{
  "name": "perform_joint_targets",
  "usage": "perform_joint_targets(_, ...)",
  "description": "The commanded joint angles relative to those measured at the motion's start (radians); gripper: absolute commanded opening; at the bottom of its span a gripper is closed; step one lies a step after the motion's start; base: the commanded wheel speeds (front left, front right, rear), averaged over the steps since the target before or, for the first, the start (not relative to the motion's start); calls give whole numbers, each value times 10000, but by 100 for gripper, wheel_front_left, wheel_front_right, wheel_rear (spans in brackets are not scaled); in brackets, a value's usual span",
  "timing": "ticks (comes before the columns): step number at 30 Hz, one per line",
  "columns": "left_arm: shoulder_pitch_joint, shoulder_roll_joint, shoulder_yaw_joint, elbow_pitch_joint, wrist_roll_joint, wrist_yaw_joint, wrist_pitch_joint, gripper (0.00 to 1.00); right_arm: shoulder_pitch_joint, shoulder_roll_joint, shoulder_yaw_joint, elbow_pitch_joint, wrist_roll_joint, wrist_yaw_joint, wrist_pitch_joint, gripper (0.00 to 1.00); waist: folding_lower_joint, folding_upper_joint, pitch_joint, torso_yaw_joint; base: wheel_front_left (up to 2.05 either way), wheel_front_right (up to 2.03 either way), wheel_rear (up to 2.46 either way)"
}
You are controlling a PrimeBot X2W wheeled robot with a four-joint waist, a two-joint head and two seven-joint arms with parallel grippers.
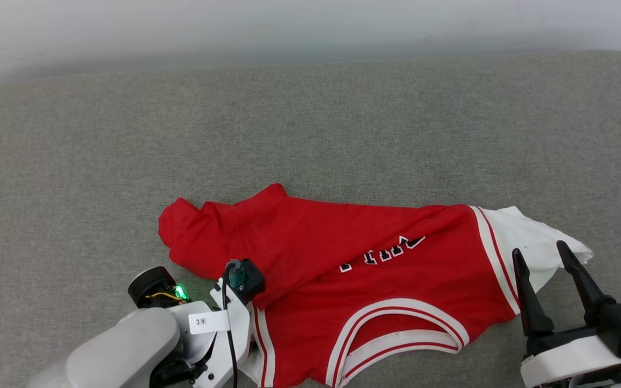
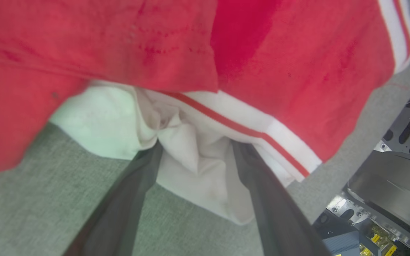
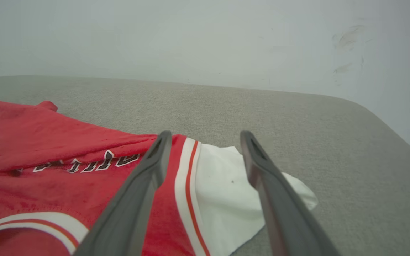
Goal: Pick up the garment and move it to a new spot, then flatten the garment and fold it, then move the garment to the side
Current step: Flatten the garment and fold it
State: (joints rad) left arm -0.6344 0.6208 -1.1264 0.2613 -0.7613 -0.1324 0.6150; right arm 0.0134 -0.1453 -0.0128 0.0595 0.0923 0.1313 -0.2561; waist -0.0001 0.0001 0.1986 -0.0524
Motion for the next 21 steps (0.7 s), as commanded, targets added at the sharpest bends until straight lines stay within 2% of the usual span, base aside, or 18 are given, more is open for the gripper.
perform_joint_targets(1, 306, -20, -441, 678, 22, 65, 54, 100, -203, 52, 0, 36, -14, -11, -51, 100, 1, -1, 152, -13, 0, 0, 0)
perform_joint_targets(2, 301, -68, -599, 828, -10, 74, 26, 100, -235, 63, -8, 66, -20, -11, -63, 100, 1, -1, 180, -9, 0, 0, 0)
perform_joint_targets(3, 275, -125, -722, 948, -42, 89, -58, 65, -239, 71, -25, 93, -21, -11, -71, 100, 1, -1, 198, 3, 0, 0, 0)
perform_joint_targets(4, 109, -287, -956, 1177, -100, 95, -543, 0, -227, 102, -92, 175, -70, -11, -85, 100, 1, -1, 150, 76, 0, 0, 0)
perform_joint_targets(7, 44, -418, -657, 1198, -184, 54, -1498, 0, -162, 126, -105, 240, -83, -11, -90, 100, 1, -1, -62, 140, 0, 0, 0)
perform_joint_targets(10, 93, -443, -107, 1038, -298, 282, -2671, 0, -4, 125, -151, 280, -75, -11, -93, 100, 1, -1, -331, 220, 0, 0, 0)
perform_joint_targets(14, 569, -190, 690, 478, -692, 832, -4029, 0, 203, 158, -251, 279, -46, -9, -97, 100, 1, -1, -684, 394, 0, 0, 0)
perform_joint_targets(21, 1632, 156, 1955, -562, -1546, 1898, -5754, 0, 498, 122, -329, 261, 8, -9, -93, 100, 1, -1, -1085, 730, 0, 0, 0)
